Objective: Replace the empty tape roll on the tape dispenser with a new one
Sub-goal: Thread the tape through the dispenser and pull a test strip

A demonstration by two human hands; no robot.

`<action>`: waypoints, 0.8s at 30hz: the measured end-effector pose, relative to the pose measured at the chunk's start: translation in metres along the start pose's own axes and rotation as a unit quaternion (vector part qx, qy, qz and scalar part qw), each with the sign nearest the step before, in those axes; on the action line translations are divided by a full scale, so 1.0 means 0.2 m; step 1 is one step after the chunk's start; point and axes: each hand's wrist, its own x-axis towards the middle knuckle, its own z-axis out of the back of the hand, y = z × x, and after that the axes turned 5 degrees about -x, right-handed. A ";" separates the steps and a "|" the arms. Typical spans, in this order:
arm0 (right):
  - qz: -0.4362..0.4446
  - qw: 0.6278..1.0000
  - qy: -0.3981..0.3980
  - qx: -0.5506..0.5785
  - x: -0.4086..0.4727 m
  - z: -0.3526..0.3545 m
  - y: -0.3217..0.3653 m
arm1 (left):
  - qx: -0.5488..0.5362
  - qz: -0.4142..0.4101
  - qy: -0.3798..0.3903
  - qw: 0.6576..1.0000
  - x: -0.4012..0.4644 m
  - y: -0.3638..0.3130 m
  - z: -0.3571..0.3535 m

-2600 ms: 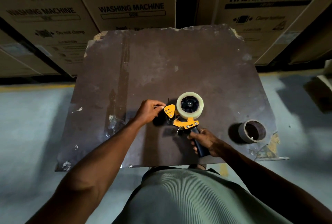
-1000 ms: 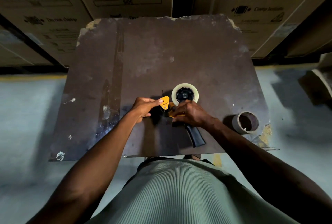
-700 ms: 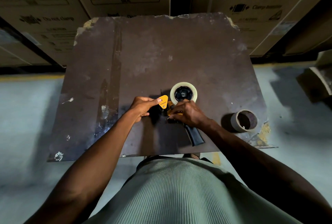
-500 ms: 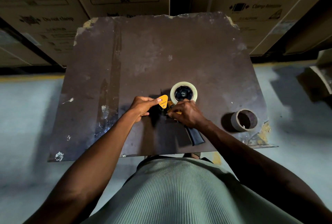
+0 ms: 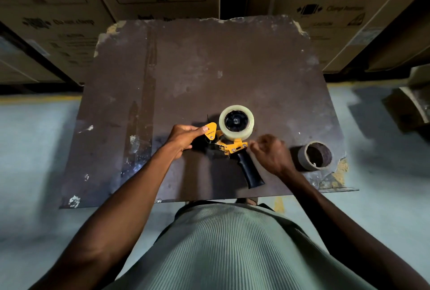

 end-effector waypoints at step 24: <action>-0.192 0.893 0.225 0.340 -0.16 -0.25 -0.07 | -0.331 0.079 -0.064 0.938 -0.11 0.08 -0.22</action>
